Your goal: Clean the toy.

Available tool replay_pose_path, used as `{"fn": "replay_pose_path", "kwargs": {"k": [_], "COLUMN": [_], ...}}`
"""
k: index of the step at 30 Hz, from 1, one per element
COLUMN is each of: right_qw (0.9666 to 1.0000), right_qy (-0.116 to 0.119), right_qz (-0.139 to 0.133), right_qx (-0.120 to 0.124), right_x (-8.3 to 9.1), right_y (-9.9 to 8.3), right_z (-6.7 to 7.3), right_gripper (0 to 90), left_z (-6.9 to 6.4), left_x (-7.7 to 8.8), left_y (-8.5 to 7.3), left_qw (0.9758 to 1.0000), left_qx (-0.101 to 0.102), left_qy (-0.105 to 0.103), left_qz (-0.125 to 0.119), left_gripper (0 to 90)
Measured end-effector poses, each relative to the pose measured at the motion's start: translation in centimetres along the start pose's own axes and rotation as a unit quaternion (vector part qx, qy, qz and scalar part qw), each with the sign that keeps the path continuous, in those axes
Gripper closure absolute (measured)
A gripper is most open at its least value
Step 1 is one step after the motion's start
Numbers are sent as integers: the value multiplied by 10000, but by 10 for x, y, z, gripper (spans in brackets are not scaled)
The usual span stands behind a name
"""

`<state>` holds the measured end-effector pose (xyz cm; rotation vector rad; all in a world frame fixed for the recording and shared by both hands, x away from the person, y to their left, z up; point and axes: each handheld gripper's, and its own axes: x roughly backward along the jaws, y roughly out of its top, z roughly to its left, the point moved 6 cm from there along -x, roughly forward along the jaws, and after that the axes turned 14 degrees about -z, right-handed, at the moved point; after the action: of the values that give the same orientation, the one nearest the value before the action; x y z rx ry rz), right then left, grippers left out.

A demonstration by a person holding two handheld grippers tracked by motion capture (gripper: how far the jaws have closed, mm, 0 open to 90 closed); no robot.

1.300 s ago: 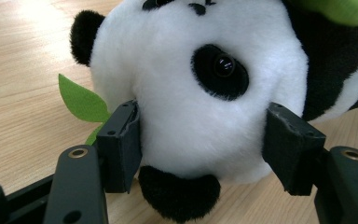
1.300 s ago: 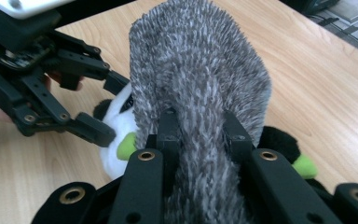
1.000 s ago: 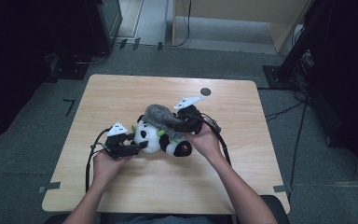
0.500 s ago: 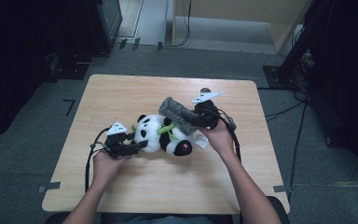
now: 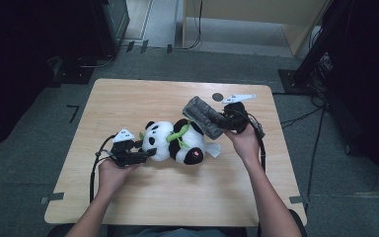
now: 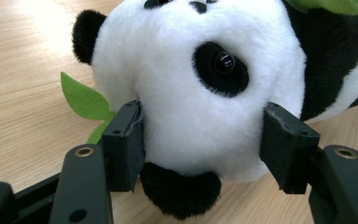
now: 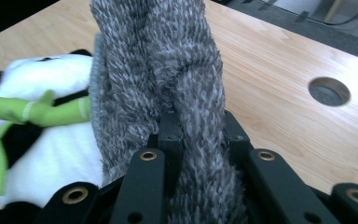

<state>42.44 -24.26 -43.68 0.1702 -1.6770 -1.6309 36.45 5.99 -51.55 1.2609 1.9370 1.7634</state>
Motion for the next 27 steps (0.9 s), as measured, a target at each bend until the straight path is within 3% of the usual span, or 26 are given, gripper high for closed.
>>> {"fn": "replay_pose_path", "kwargs": {"k": [8, 13, 20, 21, 23, 24, 27], "right_qw": [9993, 9990, 9984, 9981, 9979, 9973, 9959], "right_qy": [-320, -344, -68, 97, 155, 326, 583], "right_qz": [116, -38, -485, -577, -601, -661, -693], "right_qx": [-165, -280, -287, -206, -169, -36, 85], "right_x": [6, 17, 35, 39, 39, 41, 41], "right_y": [-12, -9, 11, 18, 20, 24, 28], "right_z": [-23, -27, -11, 0, 4, 17, 35], "right_gripper": [762, 763, 761, 760, 759, 758, 757], "left_z": [1, 2, 2, 2, 2, 2, 2], "left_x": [0, 0, 0, 0, 0, 0, 0], "left_y": [0, 0, 1, 1, 1, 1, 1], "left_qw": [10000, 10000, 10000, 10000, 10000, 10000, 10000], "left_qx": [-20, -9, -3, -2, -7, -11, -7], "left_qy": [-23, -49, -59, -55, -54, -50, -51], "left_qz": [24, 28, 39, 35, 36, 38, 40], "left_gripper": [373, 372, 370, 370, 370, 369, 369]}}
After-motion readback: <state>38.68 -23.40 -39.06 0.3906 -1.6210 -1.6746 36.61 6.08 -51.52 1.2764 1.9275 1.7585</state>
